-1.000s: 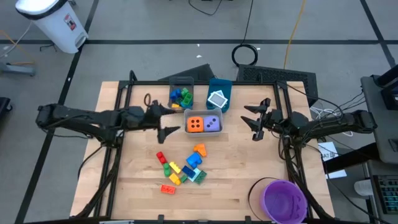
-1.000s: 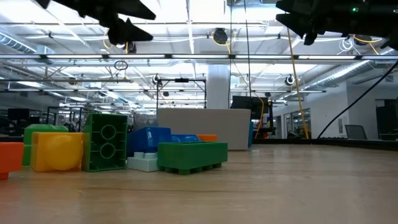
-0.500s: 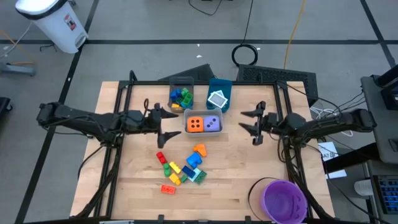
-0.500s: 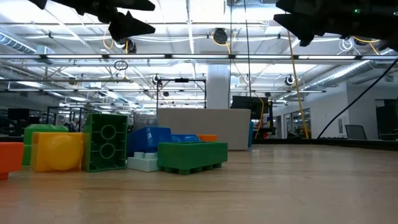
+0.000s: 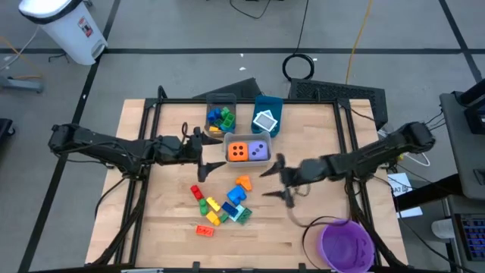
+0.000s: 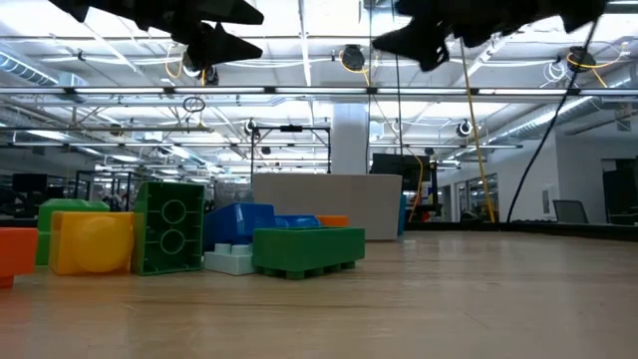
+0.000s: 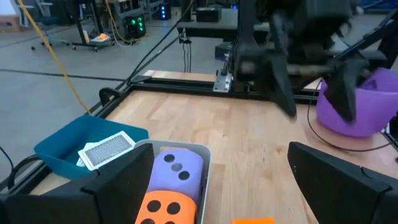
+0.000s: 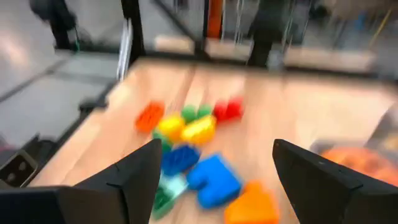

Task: Pick & Place Toys
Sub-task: Put the orange game piece into the black bin

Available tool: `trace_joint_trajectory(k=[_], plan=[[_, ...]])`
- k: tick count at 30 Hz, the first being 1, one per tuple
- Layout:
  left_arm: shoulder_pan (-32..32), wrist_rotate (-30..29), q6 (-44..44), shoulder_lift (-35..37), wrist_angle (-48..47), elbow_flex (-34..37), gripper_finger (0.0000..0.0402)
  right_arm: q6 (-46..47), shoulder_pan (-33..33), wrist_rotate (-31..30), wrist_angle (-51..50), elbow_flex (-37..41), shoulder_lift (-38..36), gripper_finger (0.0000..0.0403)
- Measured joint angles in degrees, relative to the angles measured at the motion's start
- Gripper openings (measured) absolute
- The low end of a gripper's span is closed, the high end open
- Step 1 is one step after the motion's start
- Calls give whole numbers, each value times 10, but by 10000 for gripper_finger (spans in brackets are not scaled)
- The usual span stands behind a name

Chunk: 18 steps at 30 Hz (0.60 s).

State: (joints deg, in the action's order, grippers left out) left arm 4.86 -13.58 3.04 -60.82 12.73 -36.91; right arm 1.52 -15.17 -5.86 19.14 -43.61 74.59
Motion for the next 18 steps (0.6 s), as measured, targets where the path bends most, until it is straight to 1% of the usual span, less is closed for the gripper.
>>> trace_joint_trajectory(k=[3,4,6,13,18], plan=[[0,0,1,-1,-7,0,377,74,0,1,-104,-72,68,277],[0,0,3,-1,-7,0,375,93,1,0,-127,-89,89,274],[0,0,3,-1,-6,0,371,97,3,-1,-144,-104,124,268],[0,0,2,-1,-6,0,363,-37,6,0,-68,-105,235,254],[0,0,2,-1,-6,0,371,-51,32,2,-32,-105,288,251]])
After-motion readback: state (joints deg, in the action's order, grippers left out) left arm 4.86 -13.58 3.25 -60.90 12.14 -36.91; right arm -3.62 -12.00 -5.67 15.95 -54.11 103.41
